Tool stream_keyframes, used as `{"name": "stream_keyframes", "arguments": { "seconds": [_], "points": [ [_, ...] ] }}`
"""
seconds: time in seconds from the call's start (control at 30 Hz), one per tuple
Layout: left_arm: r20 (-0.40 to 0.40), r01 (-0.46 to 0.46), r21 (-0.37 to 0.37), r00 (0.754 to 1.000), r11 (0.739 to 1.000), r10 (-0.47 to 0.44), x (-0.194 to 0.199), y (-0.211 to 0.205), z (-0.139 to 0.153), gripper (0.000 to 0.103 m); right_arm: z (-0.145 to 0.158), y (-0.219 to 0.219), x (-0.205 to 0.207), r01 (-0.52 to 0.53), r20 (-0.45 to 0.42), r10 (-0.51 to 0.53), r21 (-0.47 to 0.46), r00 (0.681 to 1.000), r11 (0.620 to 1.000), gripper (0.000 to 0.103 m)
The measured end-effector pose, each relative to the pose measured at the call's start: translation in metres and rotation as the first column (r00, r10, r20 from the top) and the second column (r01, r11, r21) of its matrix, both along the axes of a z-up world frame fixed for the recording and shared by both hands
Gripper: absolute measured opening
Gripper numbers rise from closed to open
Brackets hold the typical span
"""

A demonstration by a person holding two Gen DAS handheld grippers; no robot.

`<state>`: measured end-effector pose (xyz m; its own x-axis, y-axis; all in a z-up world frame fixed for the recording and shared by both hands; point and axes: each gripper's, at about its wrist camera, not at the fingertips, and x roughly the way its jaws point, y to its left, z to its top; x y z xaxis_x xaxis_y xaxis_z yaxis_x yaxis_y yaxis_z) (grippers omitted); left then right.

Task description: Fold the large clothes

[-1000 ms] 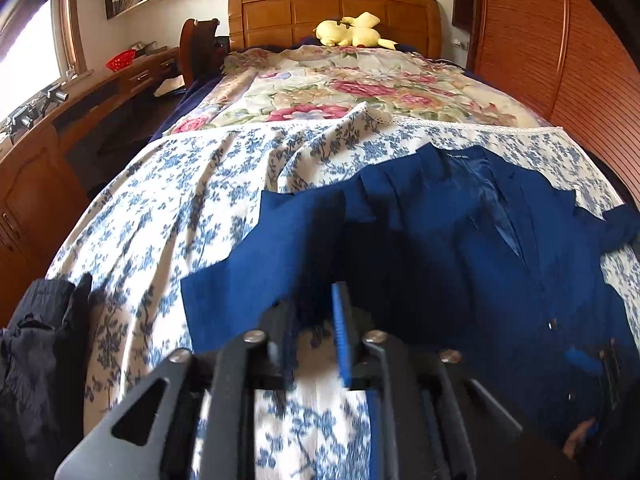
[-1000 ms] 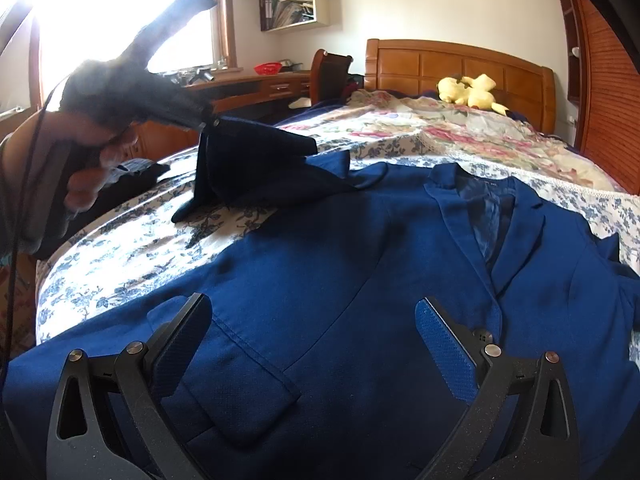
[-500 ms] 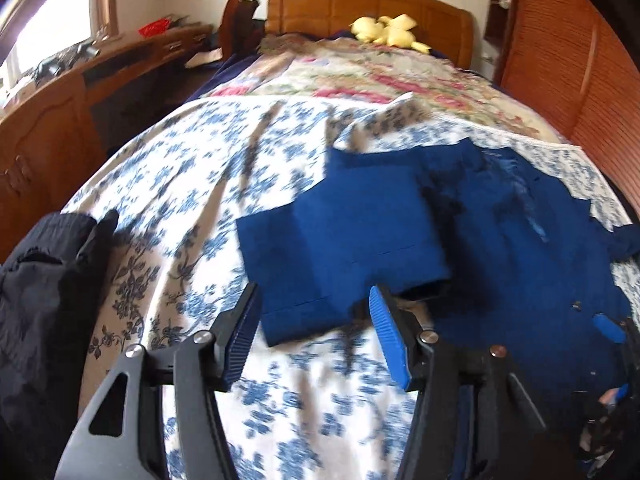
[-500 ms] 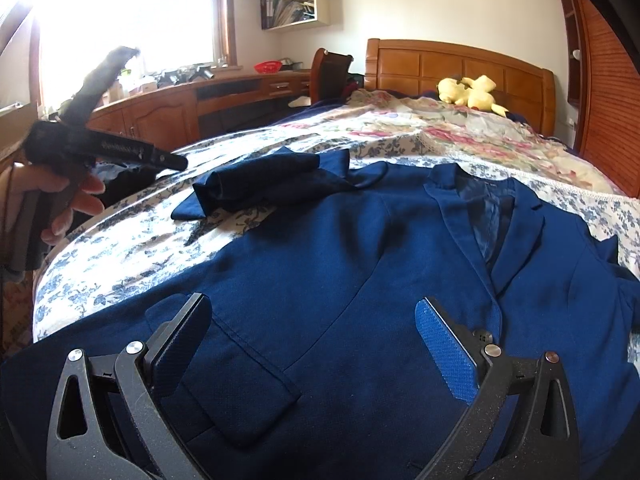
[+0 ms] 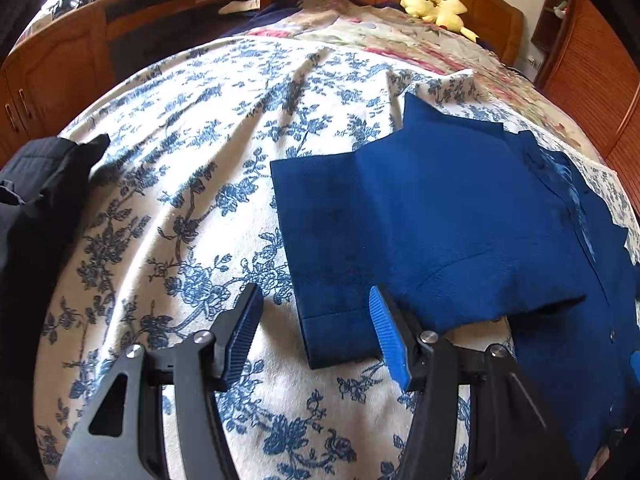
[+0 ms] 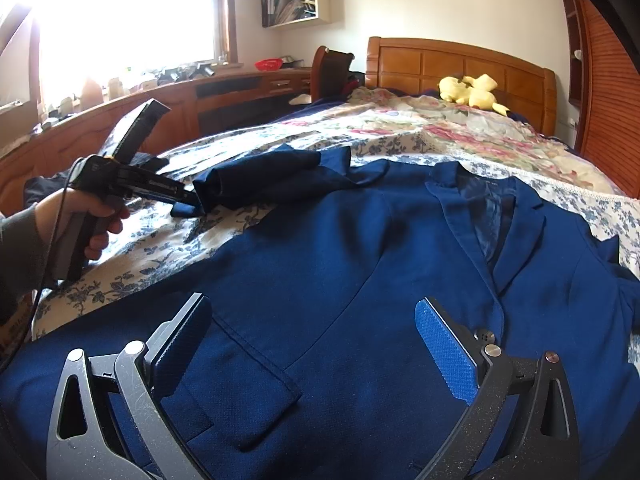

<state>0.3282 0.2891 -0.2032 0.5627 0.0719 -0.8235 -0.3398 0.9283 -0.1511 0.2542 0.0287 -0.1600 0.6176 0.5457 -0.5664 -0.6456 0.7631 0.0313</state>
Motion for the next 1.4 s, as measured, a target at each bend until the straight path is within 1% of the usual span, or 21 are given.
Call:
{"name": "stream_keyframes", "arguments": {
  "seconds": [0.07, 0.2, 0.23, 0.27, 0.3, 0.33, 0.37, 0.43, 0.47, 0.5, 0.57, 0.63, 0.7, 0.73, 0.8, 0.9, 1.03, 1.1, 1.2, 1.33, 1.4],
  "points": [
    [-0.002, -0.006, -0.001, 1.000, 1.000, 0.006, 0.002, -0.001, -0.002, 0.054, 0.000, 0.001, -0.001, 0.000, 0.000, 0.000, -0.001, 1.000, 1.000, 0.103],
    [-0.015, 0.014, 0.037, 1.000, 0.999, -0.013, 0.007, -0.008, -0.003, 0.054, 0.000, 0.000, 0.000, 0.000, 0.000, 0.000, -0.001, 1.000, 1.000, 0.103],
    [-0.013, 0.031, 0.045, 0.999, 0.999, -0.030, 0.008, -0.012, -0.002, 0.045, 0.000, 0.000, -0.001, 0.000, 0.001, 0.000, -0.001, 1.000, 1.000, 0.103],
    [-0.011, 0.043, 0.043, 0.999, 0.998, -0.042, 0.009, -0.012, -0.002, 0.029, 0.000, 0.000, 0.000, 0.001, 0.001, -0.001, 0.001, 1.000, 1.000, 0.103],
    [-0.019, 0.050, 0.048, 0.999, 0.998, -0.049, 0.010, -0.015, -0.002, 0.026, 0.000, 0.001, -0.001, 0.001, 0.001, -0.001, 0.001, 1.000, 1.000, 0.103],
    [-0.021, 0.054, 0.052, 0.998, 0.997, -0.053, 0.012, -0.017, -0.001, 0.007, 0.000, 0.002, -0.002, 0.002, 0.001, -0.002, 0.003, 1.000, 1.000, 0.103],
    [-0.023, 0.062, 0.058, 0.998, 0.996, -0.061, 0.013, -0.019, 0.001, 0.005, 0.000, 0.001, -0.001, 0.003, 0.000, -0.003, 0.008, 1.000, 1.000, 0.103],
    [-0.004, 0.068, 0.114, 0.998, 0.991, -0.068, 0.014, -0.027, 0.015, 0.004, 0.001, -0.001, -0.001, 0.002, -0.007, -0.002, 0.012, 1.000, 1.000, 0.103],
    [0.017, 0.070, 0.129, 0.997, 0.989, -0.073, 0.013, -0.032, 0.026, 0.004, 0.002, -0.003, -0.001, 0.002, -0.013, -0.002, 0.012, 1.000, 1.000, 0.103],
    [0.052, 0.075, 0.138, 0.995, 0.988, -0.082, 0.013, -0.040, 0.043, 0.004, 0.005, -0.008, -0.001, 0.001, -0.024, -0.001, 0.015, 1.000, 1.000, 0.103],
    [0.092, 0.088, 0.165, 0.990, 0.982, -0.105, 0.012, -0.054, 0.068, 0.004, 0.011, -0.018, -0.001, 0.002, -0.036, 0.000, 0.037, 0.999, 0.999, 0.103],
    [0.147, 0.118, 0.206, 0.978, 0.971, -0.150, 0.010, -0.079, 0.103, 0.003, 0.020, -0.033, -0.001, 0.024, -0.031, -0.023, 0.053, 0.999, 0.998, 0.103],
    [0.181, 0.143, 0.230, 0.966, 0.963, -0.187, 0.010, -0.099, 0.128, 0.003, 0.028, -0.053, -0.002, 0.051, -0.017, -0.050, 0.062, 0.999, 0.997, 0.103],
    [0.206, 0.165, 0.244, 0.954, 0.956, -0.217, 0.008, -0.117, 0.145, 0.003, 0.032, -0.063, -0.002, 0.069, -0.007, -0.069, 0.066, 0.998, 0.995, 0.103],
    [0.229, 0.192, 0.265, 0.939, 0.945, -0.255, 0.006, -0.138, 0.165, 0.003, 0.035, -0.081, -0.004, 0.096, 0.003, -0.097, 0.070, 0.995, 0.993, 0.103],
    [0.268, 0.246, 0.291, 0.907, 0.925, -0.325, -0.003, -0.181, 0.190, 0.003, 0.037, -0.102, -0.008, 0.129, 0.013, -0.130, 0.063, 0.991, 0.990, 0.103],
    [0.297, 0.319, 0.283, 0.868, 0.905, -0.398, -0.016, -0.222, 0.204, 0.003, 0.039, -0.131, -0.011, 0.167, 0.024, -0.168, 0.055, 0.985, 0.984, 0.103],
    [0.299, 0.355, 0.268, 0.853, 0.896, -0.428, -0.023, -0.237, 0.207, 0.003, 0.038, -0.145, -0.011, 0.187, 0.023, -0.188, 0.053, 0.982, 0.981, 0.103],
    [0.304, 0.401, 0.253, 0.831, 0.881, -0.466, -0.042, -0.259, 0.203, 0.003, 0.039, -0.162, -0.012, 0.211, 0.019, -0.212, 0.057, 0.977, 0.976, 0.103],
    [0.284, 0.426, 0.263, 0.823, 0.866, -0.491, -0.065, -0.279, 0.192, 0.004, 0.044, -0.175, -0.013, 0.232, 0.019, -0.233, 0.067, 0.972, 0.971, 0.103],
    [0.271, 0.433, 0.264, 0.824, 0.862, -0.497, -0.070, -0.283, 0.183, 0.005, 0.045, -0.177, -0.012, 0.236, 0.014, -0.238, 0.070, 0.971, 0.969, 0.103]
  ]
}}
